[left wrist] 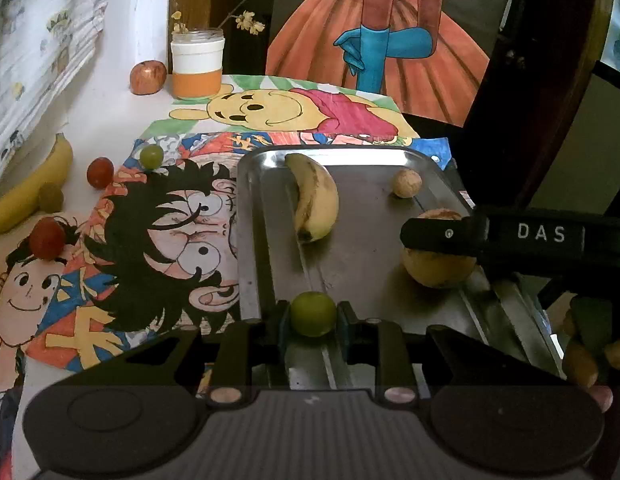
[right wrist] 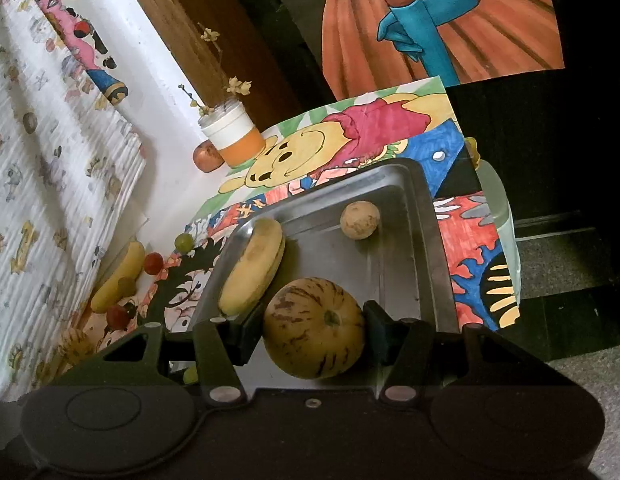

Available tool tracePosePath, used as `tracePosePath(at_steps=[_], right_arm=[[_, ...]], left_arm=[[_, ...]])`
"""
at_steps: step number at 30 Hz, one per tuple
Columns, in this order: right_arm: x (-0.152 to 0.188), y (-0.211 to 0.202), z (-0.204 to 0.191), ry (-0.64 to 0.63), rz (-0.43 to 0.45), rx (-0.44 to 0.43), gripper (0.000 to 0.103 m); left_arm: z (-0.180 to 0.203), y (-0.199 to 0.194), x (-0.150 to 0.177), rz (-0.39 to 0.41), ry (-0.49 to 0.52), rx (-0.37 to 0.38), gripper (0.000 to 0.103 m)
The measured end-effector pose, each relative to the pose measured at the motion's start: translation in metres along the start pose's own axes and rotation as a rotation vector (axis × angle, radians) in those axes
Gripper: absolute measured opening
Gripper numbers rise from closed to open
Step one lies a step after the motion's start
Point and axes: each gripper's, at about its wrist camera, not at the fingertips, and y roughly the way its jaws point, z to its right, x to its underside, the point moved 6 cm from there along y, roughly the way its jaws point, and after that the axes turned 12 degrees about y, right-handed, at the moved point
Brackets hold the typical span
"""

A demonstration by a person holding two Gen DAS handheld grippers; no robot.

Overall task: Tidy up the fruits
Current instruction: 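Carry the grape with the left tool onto the tray while the right releases the striped fruit there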

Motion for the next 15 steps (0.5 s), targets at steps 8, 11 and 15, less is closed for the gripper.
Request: tracePosePath(at_steps=[8, 11, 15], right_arm=[[0.0, -0.005, 0.001, 0.023, -0.008, -0.005, 0.058], [-0.002, -0.014, -0.003, 0.022, 0.011, -0.016, 0.058], [-0.005, -0.028, -0.008, 0.019, 0.037, -0.022, 0.062]], left_arm=[[-0.001, -0.006, 0.001, -0.012, -0.031, 0.007, 0.03], [-0.001, -0.015, 0.001, 0.004, -0.04, 0.006, 0.041], [0.0, -0.032, 0.001, 0.042, -0.043, -0.015, 0.063]])
